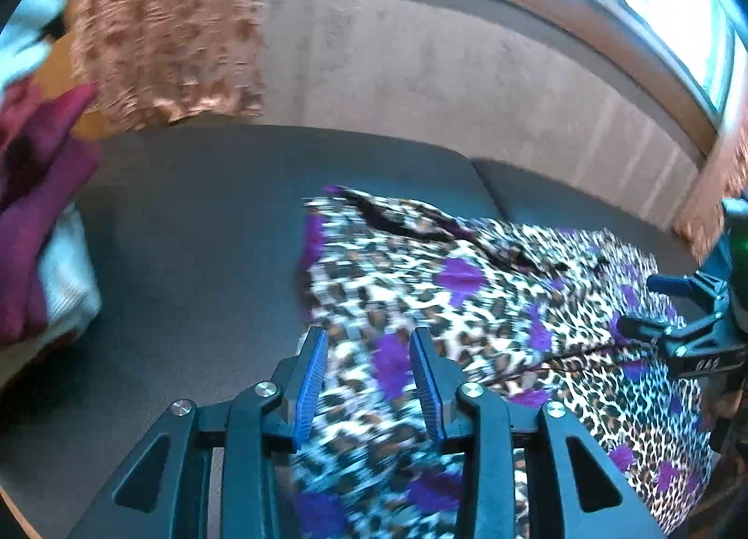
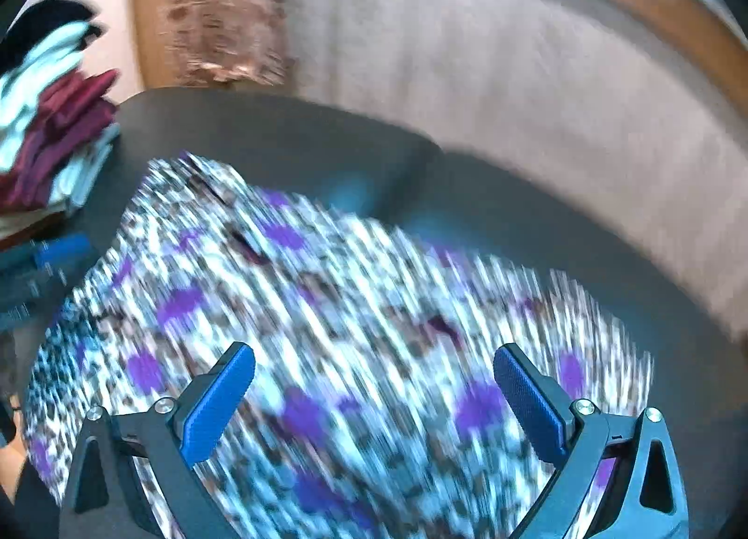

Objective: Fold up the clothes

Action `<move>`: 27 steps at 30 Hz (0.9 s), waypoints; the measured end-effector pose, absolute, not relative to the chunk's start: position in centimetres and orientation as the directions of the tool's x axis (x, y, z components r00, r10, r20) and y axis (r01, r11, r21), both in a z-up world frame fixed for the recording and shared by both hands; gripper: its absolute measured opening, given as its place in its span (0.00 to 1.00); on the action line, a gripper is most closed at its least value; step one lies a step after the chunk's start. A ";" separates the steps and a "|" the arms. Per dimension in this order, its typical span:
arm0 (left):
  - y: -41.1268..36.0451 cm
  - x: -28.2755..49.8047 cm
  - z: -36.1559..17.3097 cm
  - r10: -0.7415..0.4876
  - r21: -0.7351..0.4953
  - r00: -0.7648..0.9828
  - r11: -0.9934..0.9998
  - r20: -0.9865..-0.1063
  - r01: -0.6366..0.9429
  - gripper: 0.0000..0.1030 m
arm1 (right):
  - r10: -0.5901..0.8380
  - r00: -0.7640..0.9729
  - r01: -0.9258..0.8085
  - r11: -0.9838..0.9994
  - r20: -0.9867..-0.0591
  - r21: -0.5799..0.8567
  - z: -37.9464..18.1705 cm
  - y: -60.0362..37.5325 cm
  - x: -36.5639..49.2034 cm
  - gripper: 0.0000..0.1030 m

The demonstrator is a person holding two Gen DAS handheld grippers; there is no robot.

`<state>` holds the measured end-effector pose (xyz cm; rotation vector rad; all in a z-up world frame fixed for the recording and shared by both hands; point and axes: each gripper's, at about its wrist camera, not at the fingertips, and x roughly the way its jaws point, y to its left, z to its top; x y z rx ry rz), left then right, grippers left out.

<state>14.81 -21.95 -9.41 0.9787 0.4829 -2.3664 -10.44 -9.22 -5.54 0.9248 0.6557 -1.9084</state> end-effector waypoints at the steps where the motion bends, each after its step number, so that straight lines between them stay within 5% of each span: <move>1: -21.6 13.8 -9.9 -0.319 -0.098 -0.583 -0.815 -0.747 0.571 0.35 | -0.464 -0.327 0.873 -0.483 -0.824 -0.075 -6.6 -8.4 -11.0 1.00; 5: -20.3 11.9 -11.9 -0.332 0.002 -0.544 -0.855 -0.770 0.519 0.40 | -0.485 -0.297 0.857 -0.516 -0.822 -0.005 -8.5 -5.7 -11.8 1.00; 12: -24.6 10.1 -13.0 -0.340 -0.029 -0.534 -0.824 -0.774 0.566 0.52 | -0.507 -0.324 0.847 -0.532 -0.799 -0.006 -8.8 -7.1 -14.6 1.00; 18: -28.5 6.8 -13.7 -0.410 0.050 -0.482 -0.799 -0.774 0.599 0.54 | -0.492 -0.350 0.830 -0.558 -0.797 -0.020 -8.6 -10.7 -18.3 1.00; 27: -29.4 8.5 -12.4 -0.351 -0.021 -0.528 -0.818 -0.773 0.575 0.52 | -0.484 -0.277 0.840 -0.542 -0.830 0.036 -7.5 -11.3 -20.9 1.00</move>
